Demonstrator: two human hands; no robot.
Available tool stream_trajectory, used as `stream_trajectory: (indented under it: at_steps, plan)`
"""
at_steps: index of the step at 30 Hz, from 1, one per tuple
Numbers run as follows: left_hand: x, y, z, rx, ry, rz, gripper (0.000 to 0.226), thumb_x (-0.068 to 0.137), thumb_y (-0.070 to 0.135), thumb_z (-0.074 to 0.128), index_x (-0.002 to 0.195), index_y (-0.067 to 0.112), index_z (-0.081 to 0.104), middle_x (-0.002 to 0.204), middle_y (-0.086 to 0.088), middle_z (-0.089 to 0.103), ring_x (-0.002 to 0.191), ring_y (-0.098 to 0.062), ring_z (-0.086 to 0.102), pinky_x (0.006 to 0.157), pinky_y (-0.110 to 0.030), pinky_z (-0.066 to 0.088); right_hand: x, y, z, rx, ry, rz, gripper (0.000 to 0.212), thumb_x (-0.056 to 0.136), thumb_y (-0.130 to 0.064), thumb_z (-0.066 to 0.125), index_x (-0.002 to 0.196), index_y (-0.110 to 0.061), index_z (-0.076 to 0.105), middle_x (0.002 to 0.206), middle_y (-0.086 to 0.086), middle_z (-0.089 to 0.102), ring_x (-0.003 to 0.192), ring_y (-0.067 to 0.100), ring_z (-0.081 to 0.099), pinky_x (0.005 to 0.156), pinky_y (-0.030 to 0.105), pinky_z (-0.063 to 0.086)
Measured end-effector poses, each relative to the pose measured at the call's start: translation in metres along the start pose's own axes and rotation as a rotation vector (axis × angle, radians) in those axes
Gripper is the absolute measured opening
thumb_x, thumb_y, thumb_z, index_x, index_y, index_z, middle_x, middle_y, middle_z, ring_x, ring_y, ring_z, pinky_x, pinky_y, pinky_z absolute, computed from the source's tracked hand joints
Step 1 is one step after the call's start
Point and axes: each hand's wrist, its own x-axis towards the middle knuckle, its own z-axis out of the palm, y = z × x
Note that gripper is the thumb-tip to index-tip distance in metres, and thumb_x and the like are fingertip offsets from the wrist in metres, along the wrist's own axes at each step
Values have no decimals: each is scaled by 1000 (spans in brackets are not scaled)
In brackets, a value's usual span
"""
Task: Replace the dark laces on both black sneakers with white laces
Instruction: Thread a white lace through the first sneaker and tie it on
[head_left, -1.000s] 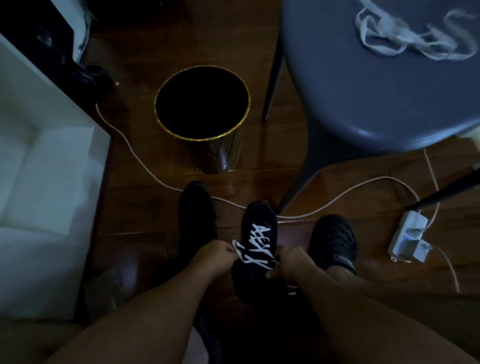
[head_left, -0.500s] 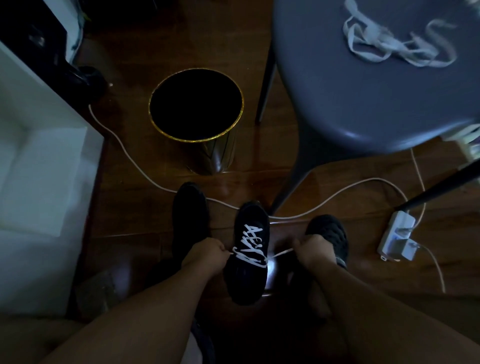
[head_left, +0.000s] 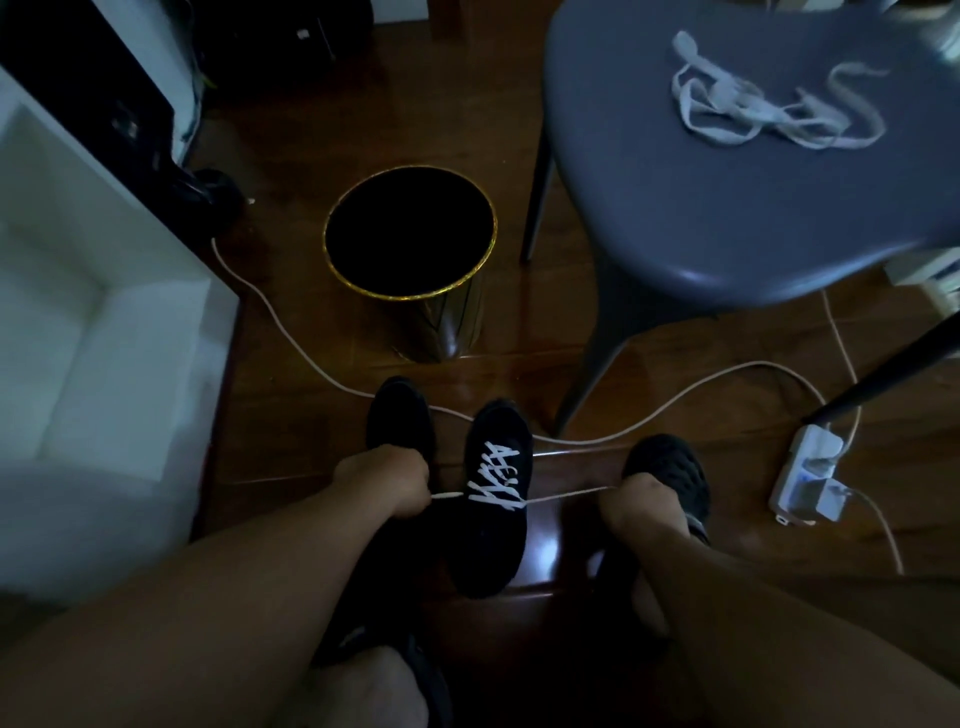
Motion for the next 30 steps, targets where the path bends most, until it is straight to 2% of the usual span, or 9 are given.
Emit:
stream_trajectory:
  at_steps: [7, 11, 14, 18, 20, 23, 25, 27, 30]
  plan:
    - [-9, -2, 11, 137, 11, -89, 19, 102, 30, 51, 106, 29, 69, 104, -1, 65, 98, -26, 65, 82, -40, 54, -5, 3, -11, 22, -2, 22, 27, 98, -22, 56, 114, -4, 69, 117, 17, 69, 109, 35, 67, 82, 32, 49]
    - [-12, 6, 15, 200, 63, -105, 16, 103, 27, 50, 99, 27, 65, 103, -1, 65, 99, -26, 66, 78, -38, 51, -5, -1, -19, 134, -8, 48, 29, 90, -32, 62, 102, -5, 67, 91, 13, 64, 82, 31, 62, 80, 34, 54]
    - [-7, 6, 9, -11, 127, -82, 25, 103, 42, 49, 102, 25, 67, 98, -1, 64, 91, -25, 64, 77, -37, 51, -7, -12, -17, 216, -76, -34, 36, 91, -44, 68, 95, -9, 67, 93, 8, 68, 82, 27, 63, 75, 31, 50]
    - [-4, 6, -2, -304, 177, 41, 37, 102, 53, 53, 94, 22, 71, 92, -3, 69, 84, -23, 67, 76, -34, 54, -6, -34, 6, 439, -228, -179, 48, 72, -62, 70, 88, -17, 80, 88, 0, 79, 87, 22, 75, 87, 45, 61]
    - [-2, 12, 0, -485, 170, 116, 38, 101, 51, 60, 91, 17, 74, 89, -6, 72, 81, -21, 69, 69, -32, 50, -12, -51, 11, 473, -256, -278, 42, 80, -61, 62, 81, -22, 77, 81, -3, 77, 85, 22, 73, 87, 45, 59]
    - [2, 26, 1, -875, 119, 128, 35, 97, 46, 69, 89, 12, 72, 88, -9, 74, 77, -20, 69, 70, -32, 51, -27, -83, 5, 450, -215, -470, 44, 93, -49, 57, 60, -22, 64, 61, -7, 61, 65, 16, 59, 71, 42, 49]
    - [5, 35, -2, -1126, 38, 104, 26, 98, 38, 71, 87, 14, 68, 84, -8, 69, 73, -21, 65, 68, -33, 51, -24, -100, 3, 375, -193, -560, 48, 98, -45, 57, 59, -18, 61, 67, -4, 59, 67, 17, 58, 71, 41, 47]
    - [5, 39, -8, -1247, -26, 77, 20, 99, 32, 71, 90, 15, 67, 82, -4, 64, 69, -19, 62, 65, -31, 51, -21, -111, 2, 372, -254, -562, 45, 96, -48, 59, 69, -13, 68, 76, 3, 66, 71, 22, 62, 71, 39, 48]
    - [7, 39, -18, -1320, -41, 62, 18, 102, 31, 66, 104, 13, 70, 89, -1, 66, 71, -17, 62, 66, -30, 51, -15, -117, 2, 637, -360, -386, 39, 95, -40, 66, 73, -9, 74, 74, 13, 66, 68, 25, 60, 71, 40, 49]
